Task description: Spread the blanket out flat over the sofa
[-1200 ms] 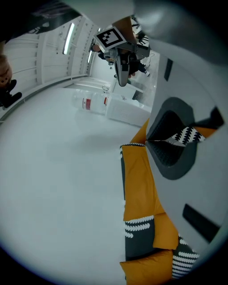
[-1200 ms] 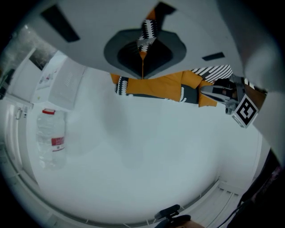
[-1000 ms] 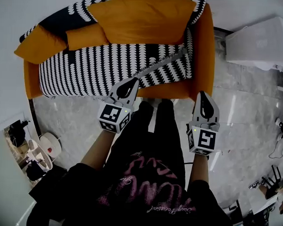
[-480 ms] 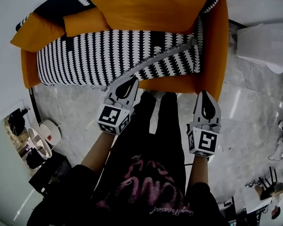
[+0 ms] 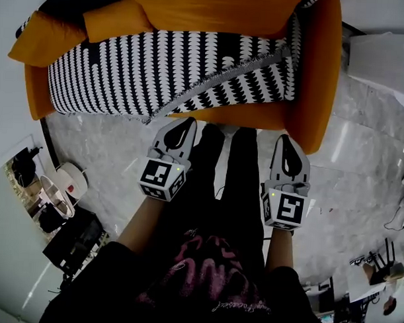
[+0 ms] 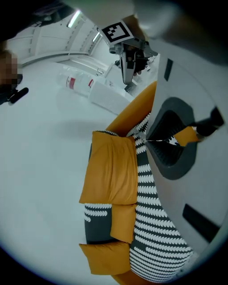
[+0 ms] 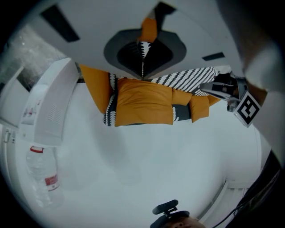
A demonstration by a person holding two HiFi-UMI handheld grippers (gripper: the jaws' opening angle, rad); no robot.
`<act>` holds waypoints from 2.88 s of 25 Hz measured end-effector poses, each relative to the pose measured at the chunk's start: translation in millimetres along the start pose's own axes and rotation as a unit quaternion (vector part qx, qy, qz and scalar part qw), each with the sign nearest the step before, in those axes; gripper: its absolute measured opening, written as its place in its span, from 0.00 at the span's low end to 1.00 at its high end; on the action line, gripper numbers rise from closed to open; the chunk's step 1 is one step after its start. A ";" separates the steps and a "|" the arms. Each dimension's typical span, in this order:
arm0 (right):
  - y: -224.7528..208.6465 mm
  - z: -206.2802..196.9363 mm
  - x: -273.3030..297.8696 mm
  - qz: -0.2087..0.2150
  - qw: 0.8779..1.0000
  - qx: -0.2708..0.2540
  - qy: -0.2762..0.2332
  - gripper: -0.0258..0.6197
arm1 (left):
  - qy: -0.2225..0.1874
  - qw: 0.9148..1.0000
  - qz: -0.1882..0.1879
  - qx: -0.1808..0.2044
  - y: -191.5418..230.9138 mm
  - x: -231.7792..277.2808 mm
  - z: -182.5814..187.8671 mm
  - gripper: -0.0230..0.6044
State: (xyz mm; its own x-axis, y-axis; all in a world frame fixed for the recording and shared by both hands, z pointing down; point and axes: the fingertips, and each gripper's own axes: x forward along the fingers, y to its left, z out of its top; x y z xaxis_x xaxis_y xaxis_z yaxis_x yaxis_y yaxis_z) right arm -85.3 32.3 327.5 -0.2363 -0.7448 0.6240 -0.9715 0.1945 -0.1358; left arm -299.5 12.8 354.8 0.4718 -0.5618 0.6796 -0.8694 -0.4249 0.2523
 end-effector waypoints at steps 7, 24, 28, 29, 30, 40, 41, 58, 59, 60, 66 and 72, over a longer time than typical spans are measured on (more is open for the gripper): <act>2.2 -13.9 5.9 0.008 1.000 0.010 -0.001 0.07 | 0.017 1.000 -0.005 0.016 0.4 3.9 -14.2 0.06; -60.1 -28.9 -1.4 -0.057 0.996 0.059 -0.017 0.07 | 0.034 0.982 -0.104 0.154 -46.3 94.6 31.0 0.06; -80.5 -36.1 -15.9 -0.084 0.992 0.088 -0.021 0.07 | 0.039 0.977 -0.125 0.170 -70.2 112.6 39.0 0.06; -86.1 -38.4 -19.2 -0.089 0.991 0.093 -0.021 0.07 | 0.041 0.975 -0.132 0.175 -79.1 117.6 39.1 0.06; -91.4 -40.5 -22.5 -0.094 0.991 0.097 -0.022 0.07 | 0.043 0.972 -0.140 0.183 -88.5 122.4 39.0 0.06; -123.4 -68.5 -46.8 -0.126 0.983 0.133 -0.025 0.07 | 0.058 0.943 -0.188 0.267 -143.5 161.9 36.4 0.06; -124.2 -71.0 -48.0 -0.127 0.982 0.135 -0.025 0.07 | 0.067 0.936 -0.193 0.285 -144.1 165.9 31.9 0.06; -133.5 -108.2 -57.3 -0.170 0.968 0.184 -0.014 0.07 | 0.172 0.793 -0.250 0.528 -148.4 300.3 -20.1 0.39; -135.7 -112.9 -56.4 -0.174 0.967 0.188 -0.011 0.07 | 0.176 0.787 -0.253 0.534 -148.9 308.9 -22.7 0.39; -137.1 -118.3 -55.4 -0.178 0.965 0.195 -0.007 0.07 | 0.180 0.781 -0.256 0.541 -148.9 316.4 -25.8 0.39; -137.8 -141.2 -50.7 -0.201 0.952 0.230 0.001 0.07 | 0.215 0.722 -0.282 0.594 -146.3 346.9 -45.6 0.39; -147.7 -166.7 -62.5 -0.239 0.933 0.268 -0.001 0.07 | 0.239 0.661 -0.296 0.647 -147.8 364.5 -55.3 0.39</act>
State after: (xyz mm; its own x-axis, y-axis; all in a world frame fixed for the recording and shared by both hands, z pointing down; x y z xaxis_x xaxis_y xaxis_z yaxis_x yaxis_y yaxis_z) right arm 76.4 156.5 436.9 0.2274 -0.6656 0.7108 -0.8362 -0.5076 -0.2077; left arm -7.1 -89.9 603.3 0.3035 0.1323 0.9436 0.4455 -0.8951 -0.0177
